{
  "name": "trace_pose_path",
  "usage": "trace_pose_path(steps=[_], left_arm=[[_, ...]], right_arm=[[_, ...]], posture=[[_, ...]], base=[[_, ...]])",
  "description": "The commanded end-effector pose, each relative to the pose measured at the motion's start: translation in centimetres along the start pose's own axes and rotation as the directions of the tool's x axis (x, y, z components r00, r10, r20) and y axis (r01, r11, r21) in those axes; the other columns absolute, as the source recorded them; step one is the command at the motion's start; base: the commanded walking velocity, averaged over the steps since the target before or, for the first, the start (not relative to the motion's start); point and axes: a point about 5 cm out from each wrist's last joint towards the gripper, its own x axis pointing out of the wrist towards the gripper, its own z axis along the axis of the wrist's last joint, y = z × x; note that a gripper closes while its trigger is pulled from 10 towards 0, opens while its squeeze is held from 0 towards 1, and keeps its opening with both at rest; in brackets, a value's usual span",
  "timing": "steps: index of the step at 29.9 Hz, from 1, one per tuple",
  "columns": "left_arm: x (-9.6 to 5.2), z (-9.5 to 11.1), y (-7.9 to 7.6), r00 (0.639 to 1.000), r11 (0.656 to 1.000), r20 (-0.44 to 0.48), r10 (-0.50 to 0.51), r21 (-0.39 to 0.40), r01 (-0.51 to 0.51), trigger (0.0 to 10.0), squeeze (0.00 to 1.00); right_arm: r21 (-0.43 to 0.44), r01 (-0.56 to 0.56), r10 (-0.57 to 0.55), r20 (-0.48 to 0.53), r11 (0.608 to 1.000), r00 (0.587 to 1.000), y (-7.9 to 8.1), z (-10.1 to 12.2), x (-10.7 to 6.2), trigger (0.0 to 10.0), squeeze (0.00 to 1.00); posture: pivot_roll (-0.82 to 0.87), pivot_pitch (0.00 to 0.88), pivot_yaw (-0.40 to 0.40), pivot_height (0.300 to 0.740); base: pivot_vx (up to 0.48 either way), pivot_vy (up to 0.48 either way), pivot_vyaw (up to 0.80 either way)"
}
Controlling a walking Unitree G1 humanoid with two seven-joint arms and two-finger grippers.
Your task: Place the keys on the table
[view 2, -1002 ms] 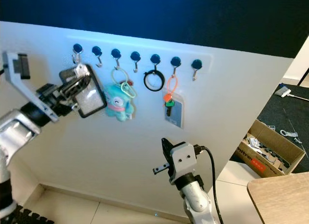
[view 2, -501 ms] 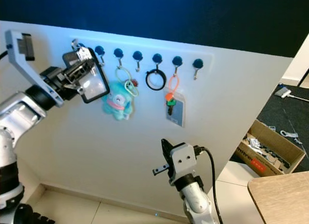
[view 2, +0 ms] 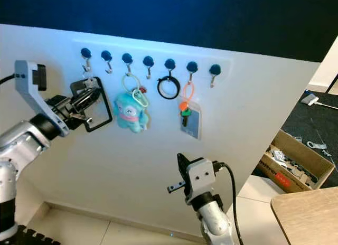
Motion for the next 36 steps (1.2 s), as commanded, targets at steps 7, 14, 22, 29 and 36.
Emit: trace_pose_path(steps=[7,14,22,29,36], left_arm=[[-0.1,-1.2,0.0,0.997,1.000,-0.074,0.015,-0.007,-0.016,10.0,0.44],[-2.3,-1.3,0.2,0.997,0.999,-0.068,0.029,-0.020,-0.030,10.0,0.00],[-4.8,-2.8,-0.5,0.994,0.998,-0.103,0.025,-0.055,-0.031,9.8,0.00],[-4.4,-2.6,-0.6,0.996,0.996,-0.067,0.051,-0.067,-0.055,0.0,0.00],[-4.5,-2.2,-0.6,0.996,0.995,-0.042,0.073,-0.066,-0.076,4.9,0.00]], right_arm=[[0.003,-0.009,0.009,-0.008,1.000,1.000,0.1,0.0,0.0,10.0,0.00],[0.006,-0.001,0.001,-0.012,1.000,1.000,0.1,-0.1,-0.3,10.0,0.00],[0.007,-0.012,0.012,-0.015,1.000,1.000,0.1,-0.2,-0.2,10.0,0.00],[0.012,-0.029,0.029,-0.010,1.000,1.000,0.3,-0.1,0.1,10.0,0.00],[0.011,-0.033,0.033,-0.013,0.999,0.999,0.4,-0.1,0.0,10.0,0.00]], posture=[[0.22,0.149,-0.016,0.740],[0.22,0.152,-0.008,0.740],[0.24,0.157,-0.021,0.740],[0.25,0.158,-0.032,0.740],[0.24,0.158,-0.027,0.740]], base=[[0.000,0.000,0.00],[0.000,0.000,0.00],[0.000,0.000,0.00],[0.000,0.000,0.00],[0.000,0.000,0.00]])
